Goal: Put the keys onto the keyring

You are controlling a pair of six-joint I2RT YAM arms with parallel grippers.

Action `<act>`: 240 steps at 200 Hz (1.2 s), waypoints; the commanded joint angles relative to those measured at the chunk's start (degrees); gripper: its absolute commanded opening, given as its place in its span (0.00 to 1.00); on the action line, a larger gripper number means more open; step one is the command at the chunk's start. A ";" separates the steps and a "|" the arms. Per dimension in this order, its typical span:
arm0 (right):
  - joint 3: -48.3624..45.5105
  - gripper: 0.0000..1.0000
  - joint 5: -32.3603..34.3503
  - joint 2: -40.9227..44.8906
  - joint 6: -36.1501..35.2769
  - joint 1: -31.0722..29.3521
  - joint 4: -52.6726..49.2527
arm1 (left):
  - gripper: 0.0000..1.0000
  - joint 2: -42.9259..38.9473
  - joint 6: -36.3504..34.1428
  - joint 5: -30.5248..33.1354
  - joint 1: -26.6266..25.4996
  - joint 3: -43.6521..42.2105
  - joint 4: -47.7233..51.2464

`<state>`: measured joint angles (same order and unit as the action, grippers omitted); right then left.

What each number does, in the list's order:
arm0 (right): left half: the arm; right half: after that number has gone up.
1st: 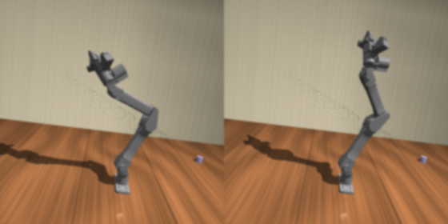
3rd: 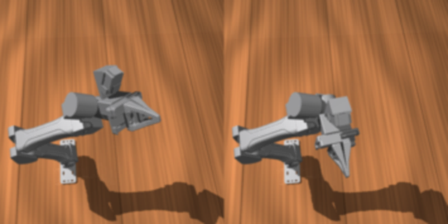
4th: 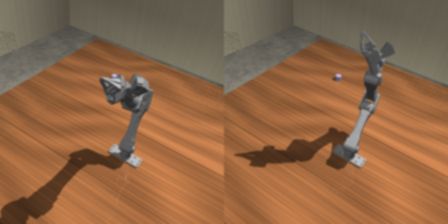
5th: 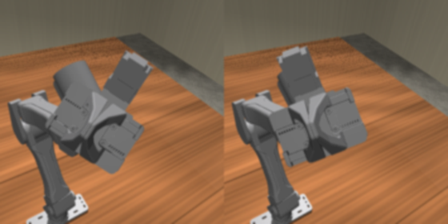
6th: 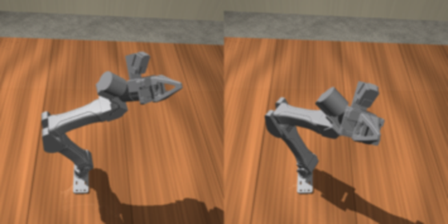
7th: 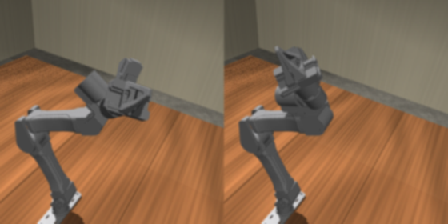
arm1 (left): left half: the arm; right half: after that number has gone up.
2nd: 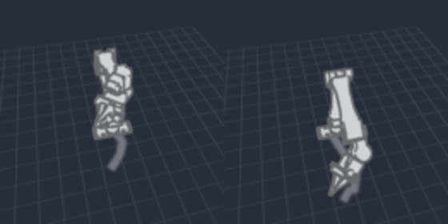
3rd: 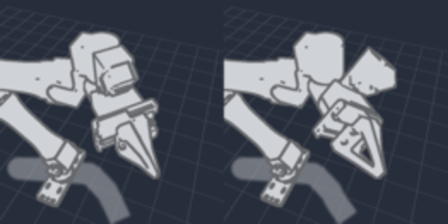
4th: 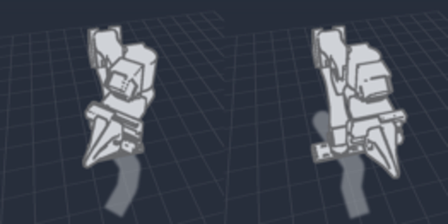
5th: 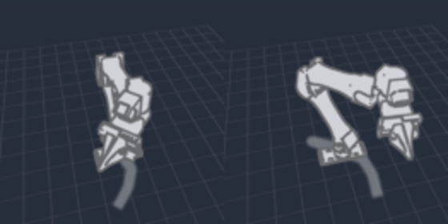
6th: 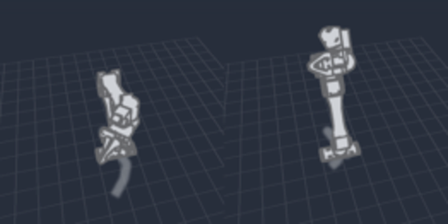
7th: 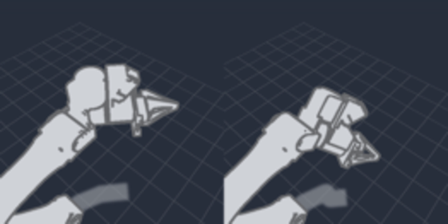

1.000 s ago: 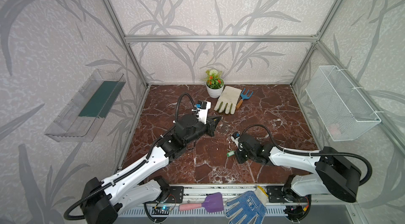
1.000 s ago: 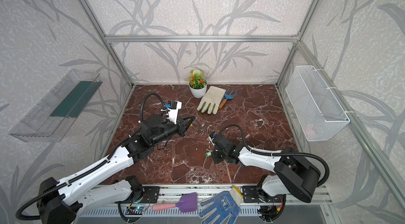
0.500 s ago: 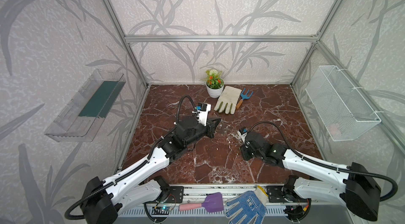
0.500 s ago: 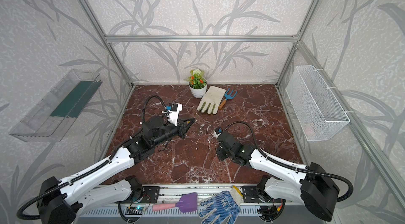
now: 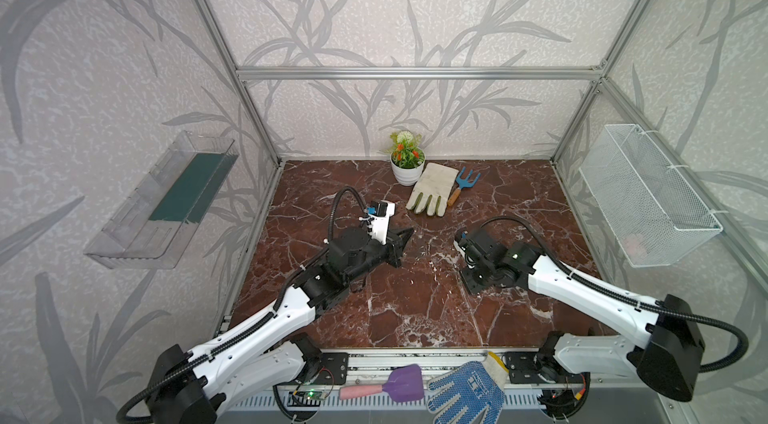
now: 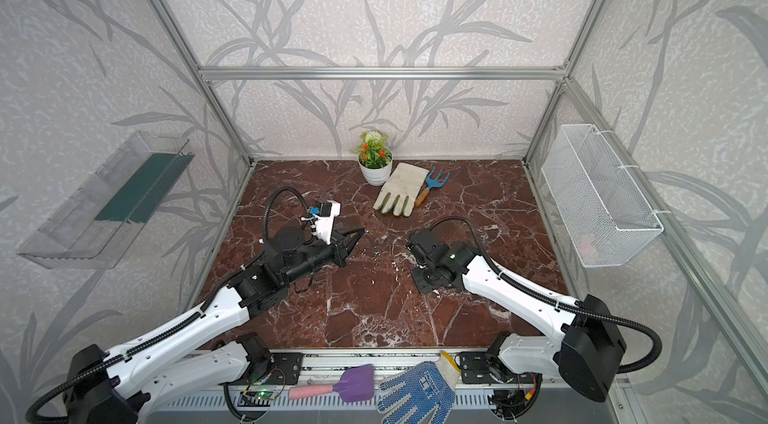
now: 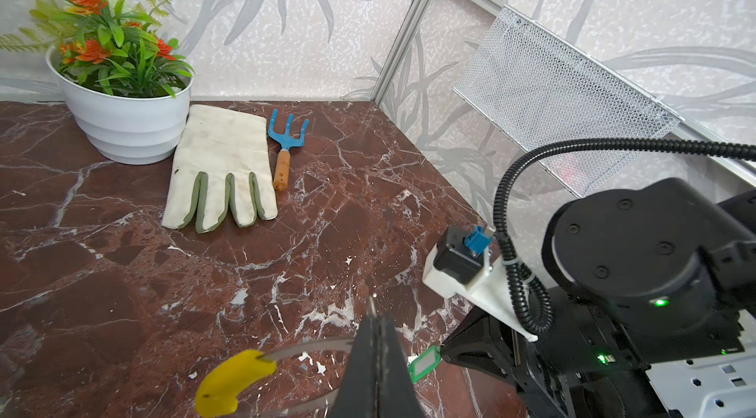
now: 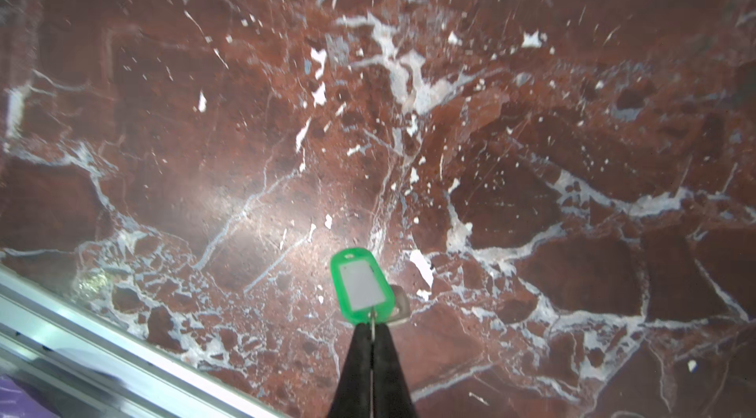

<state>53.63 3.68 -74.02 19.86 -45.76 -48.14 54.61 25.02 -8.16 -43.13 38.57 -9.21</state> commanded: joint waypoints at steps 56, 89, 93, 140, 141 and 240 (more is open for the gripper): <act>8.90 0.00 -9.06 -14.94 -5.52 6.62 -10.30 | 0.00 -0.38 -0.33 0.91 -0.20 -1.04 -3.16; 11.92 0.00 -9.46 -20.59 -7.17 7.09 -9.96 | 0.00 0.15 -0.24 0.63 -0.20 -1.15 -3.62; 12.26 0.00 -9.49 -21.11 -7.40 7.13 -9.94 | 0.00 0.21 -0.23 0.67 -0.24 -1.06 -3.55; 14.34 0.00 -11.14 -26.28 -9.04 7.53 -9.91 | 0.00 0.84 -0.07 0.11 -0.14 -0.99 -3.74; 14.28 0.00 -11.15 -26.31 -9.04 7.53 -9.89 | 0.00 0.80 -0.06 0.09 -0.17 -0.97 -3.77; 17.18 0.00 -11.34 -33.12 -9.16 8.03 -5.36 | 0.00 1.11 0.05 -0.43 -0.26 -0.92 -3.79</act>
<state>69.54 -6.70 -104.55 11.05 -37.89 -54.33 55.70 25.21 -8.12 -43.13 37.76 -11.20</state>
